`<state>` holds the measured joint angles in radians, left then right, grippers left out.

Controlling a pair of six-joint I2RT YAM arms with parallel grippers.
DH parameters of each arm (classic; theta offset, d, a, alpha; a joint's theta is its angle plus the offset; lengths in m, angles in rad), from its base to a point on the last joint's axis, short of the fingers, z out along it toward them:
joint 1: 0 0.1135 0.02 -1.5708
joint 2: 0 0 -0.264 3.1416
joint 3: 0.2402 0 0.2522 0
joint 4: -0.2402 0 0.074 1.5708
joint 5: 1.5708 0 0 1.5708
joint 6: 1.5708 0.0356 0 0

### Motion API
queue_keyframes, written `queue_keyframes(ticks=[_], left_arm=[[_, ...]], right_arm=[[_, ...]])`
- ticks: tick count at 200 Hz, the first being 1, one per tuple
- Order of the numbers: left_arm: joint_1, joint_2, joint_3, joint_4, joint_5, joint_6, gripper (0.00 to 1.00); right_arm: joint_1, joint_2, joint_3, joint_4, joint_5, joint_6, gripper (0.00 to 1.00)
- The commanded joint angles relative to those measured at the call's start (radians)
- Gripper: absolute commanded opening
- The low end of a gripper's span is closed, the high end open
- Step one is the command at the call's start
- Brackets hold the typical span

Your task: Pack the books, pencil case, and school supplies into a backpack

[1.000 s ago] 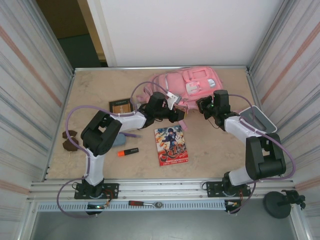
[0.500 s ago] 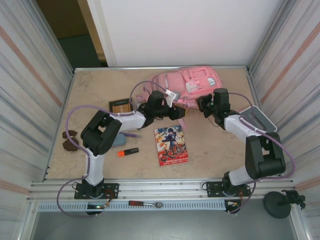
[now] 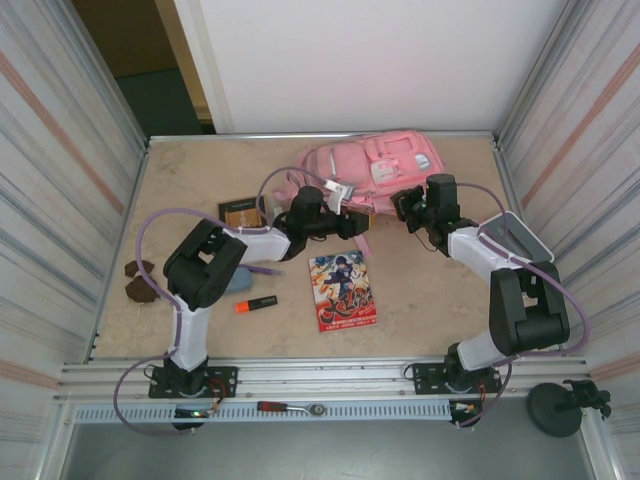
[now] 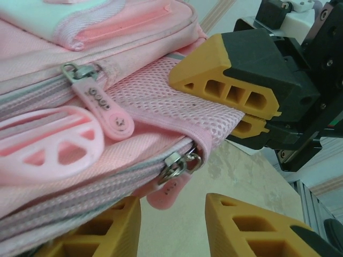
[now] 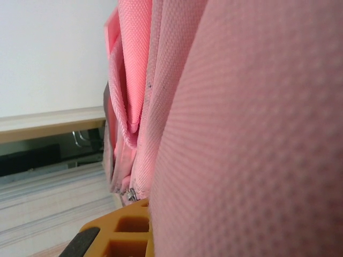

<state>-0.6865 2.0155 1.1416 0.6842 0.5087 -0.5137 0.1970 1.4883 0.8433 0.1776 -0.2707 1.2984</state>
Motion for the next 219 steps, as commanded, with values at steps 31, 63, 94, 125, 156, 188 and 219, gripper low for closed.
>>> queue_keyframes(ticks=[31,63,94,125,156,188,219], left_arm=[[0.009,-0.023,-0.074,0.107,-0.1,-0.068,0.42],[0.005,0.002,-0.046,0.11,-0.058,-0.064,0.5],[0.005,0.022,-0.009,0.095,-0.035,-0.056,0.53],[0.004,0.045,0.011,0.12,-0.011,-0.076,0.54],[-0.005,0.052,0.014,0.133,-0.001,-0.077,0.53],[-0.005,0.058,0.026,0.132,0.001,-0.082,0.56],[-0.004,0.066,0.045,0.138,0.014,-0.09,0.59]], right_arm=[[0.013,-0.018,0.057,0.049,-0.074,0.0,0.0],[0.014,-0.026,0.063,0.044,-0.075,0.001,0.0],[0.015,-0.03,0.065,0.04,-0.075,0.002,0.0],[0.014,-0.027,0.076,0.036,-0.077,0.002,0.0],[0.015,-0.018,0.094,0.036,-0.082,0.004,0.0],[0.017,-0.018,0.097,0.036,-0.081,0.005,0.0],[0.018,-0.019,0.1,0.036,-0.081,0.007,0.0]])
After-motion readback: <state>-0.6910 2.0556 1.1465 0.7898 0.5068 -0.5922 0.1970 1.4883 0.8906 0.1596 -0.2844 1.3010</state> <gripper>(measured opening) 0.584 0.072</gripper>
